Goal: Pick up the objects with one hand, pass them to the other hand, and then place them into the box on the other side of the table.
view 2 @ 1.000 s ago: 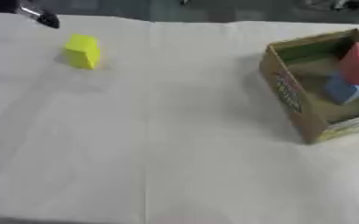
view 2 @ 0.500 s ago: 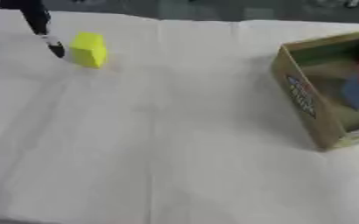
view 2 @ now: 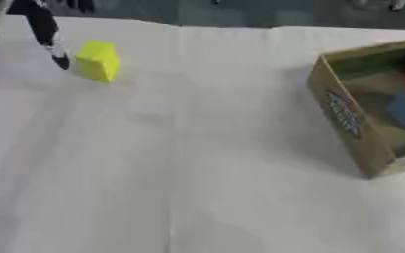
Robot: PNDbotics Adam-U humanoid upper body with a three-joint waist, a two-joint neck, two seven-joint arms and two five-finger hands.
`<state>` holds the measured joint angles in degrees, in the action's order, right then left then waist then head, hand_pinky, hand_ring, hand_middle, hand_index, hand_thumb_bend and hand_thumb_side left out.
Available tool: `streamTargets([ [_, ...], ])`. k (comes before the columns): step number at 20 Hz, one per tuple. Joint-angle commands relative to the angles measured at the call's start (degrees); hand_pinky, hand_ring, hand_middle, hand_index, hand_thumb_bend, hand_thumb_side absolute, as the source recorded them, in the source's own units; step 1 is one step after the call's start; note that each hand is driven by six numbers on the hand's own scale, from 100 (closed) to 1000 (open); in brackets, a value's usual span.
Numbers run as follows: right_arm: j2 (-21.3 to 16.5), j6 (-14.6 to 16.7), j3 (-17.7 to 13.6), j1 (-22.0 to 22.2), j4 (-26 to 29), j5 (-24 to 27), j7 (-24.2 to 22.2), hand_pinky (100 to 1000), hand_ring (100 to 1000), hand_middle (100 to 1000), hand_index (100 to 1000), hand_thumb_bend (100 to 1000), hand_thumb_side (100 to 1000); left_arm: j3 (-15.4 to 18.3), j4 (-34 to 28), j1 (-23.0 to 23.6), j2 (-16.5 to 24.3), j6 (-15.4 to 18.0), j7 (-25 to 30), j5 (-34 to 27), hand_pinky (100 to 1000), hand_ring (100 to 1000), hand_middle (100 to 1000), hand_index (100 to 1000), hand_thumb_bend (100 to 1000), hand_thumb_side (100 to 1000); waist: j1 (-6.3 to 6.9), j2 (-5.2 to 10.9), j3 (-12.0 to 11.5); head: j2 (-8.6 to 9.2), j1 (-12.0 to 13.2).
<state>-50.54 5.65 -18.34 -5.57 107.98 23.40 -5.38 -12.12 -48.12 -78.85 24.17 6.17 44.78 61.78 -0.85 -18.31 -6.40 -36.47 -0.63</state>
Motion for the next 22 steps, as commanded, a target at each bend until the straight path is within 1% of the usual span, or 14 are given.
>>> streamTargets([
  [1, -1.10, -0.21, -0.53, -0.56, 0.75, -0.60, 0.07, 1000, 866, 863, 910, 100, 488, 1.52, 0.74, -1.88, 0.21, -0.78, 0.20, 1.59, 840, 798, 736, 810, 839, 100, -0.76, 0.18, 0.26, 1.40, 0.11],
  [3, -0.91, -0.25, -0.54, -0.53, 0.74, -0.88, 0.14, 1000, 865, 862, 910, 100, 489, 2.26, 1.58, -1.87, -0.12, -1.33, -0.11, 2.10, 837, 796, 735, 801, 805, 100, -0.84, -0.07, 0.40, 1.66, 0.17],
  [6, -0.64, -0.42, -0.56, -0.54, 0.68, -1.28, 0.30, 1000, 863, 861, 909, 100, 485, 2.74, 2.55, -1.89, -0.34, -1.71, -0.27, 2.71, 836, 797, 736, 797, 788, 100, -0.90, -0.38, 0.53, 1.90, 0.32],
  [9, -0.44, -0.60, -0.51, -0.66, 0.67, -1.58, 0.33, 1000, 863, 860, 909, 100, 490, 3.22, 3.14, -1.86, -0.54, -2.11, -0.56, 3.13, 836, 798, 740, 796, 737, 100, -0.94, -0.66, 0.67, 2.15, 0.53],
  [10, -0.41, -0.66, -0.46, -0.69, 0.65, -1.71, 0.28, 1000, 862, 859, 908, 100, 489, 3.34, 3.37, -1.80, -0.56, -2.25, -0.58, 3.22, 839, 801, 741, 793, 669, 100, -0.93, -0.76, 0.77, 2.27, 0.62],
  [12, -0.39, -0.67, -0.34, -0.68, 0.61, -2.00, 0.16, 1000, 861, 858, 907, 100, 490, 3.56, 3.91, -1.66, -0.58, -2.63, -0.51, 3.76, 842, 804, 745, 790, 619, 100, -0.94, -0.95, 1.00, 2.41, 0.83],
  [13, -0.32, -0.64, -0.32, -0.66, 0.61, -2.15, 0.13, 1000, 861, 858, 907, 100, 491, 3.71, 4.18, -1.58, -0.62, -2.85, -0.54, 4.21, 842, 805, 747, 791, 617, 100, -0.96, -1.05, 1.11, 2.40, 0.97],
  [16, -0.06, -0.64, -0.38, -0.59, 0.59, -2.53, 0.18, 1000, 859, 856, 907, 100, 493, 4.08, 4.71, -1.46, -0.62, -3.28, -0.90, 5.50, 843, 810, 756, 800, 672, 100, -1.02, -1.41, 1.26, 2.01, 1.25],
  [19, 0.20, -0.72, -0.32, -0.60, 0.59, -2.91, 0.11, 1000, 858, 855, 907, 100, 494, 4.50, 4.71, -1.53, -0.61, -3.45, -1.69, 6.32, 845, 814, 758, 802, 688, 100, -1.10, -1.74, 1.27, 1.65, 1.59],
  [22, 0.42, -0.79, -0.27, -0.67, 0.60, -3.26, 0.04, 1000, 856, 854, 907, 100, 495, 4.77, 4.66, -1.63, -0.56, -3.59, -2.30, 6.56, 847, 819, 763, 803, 689, 100, -1.18, -2.10, 1.32, 1.73, 2.04],
])
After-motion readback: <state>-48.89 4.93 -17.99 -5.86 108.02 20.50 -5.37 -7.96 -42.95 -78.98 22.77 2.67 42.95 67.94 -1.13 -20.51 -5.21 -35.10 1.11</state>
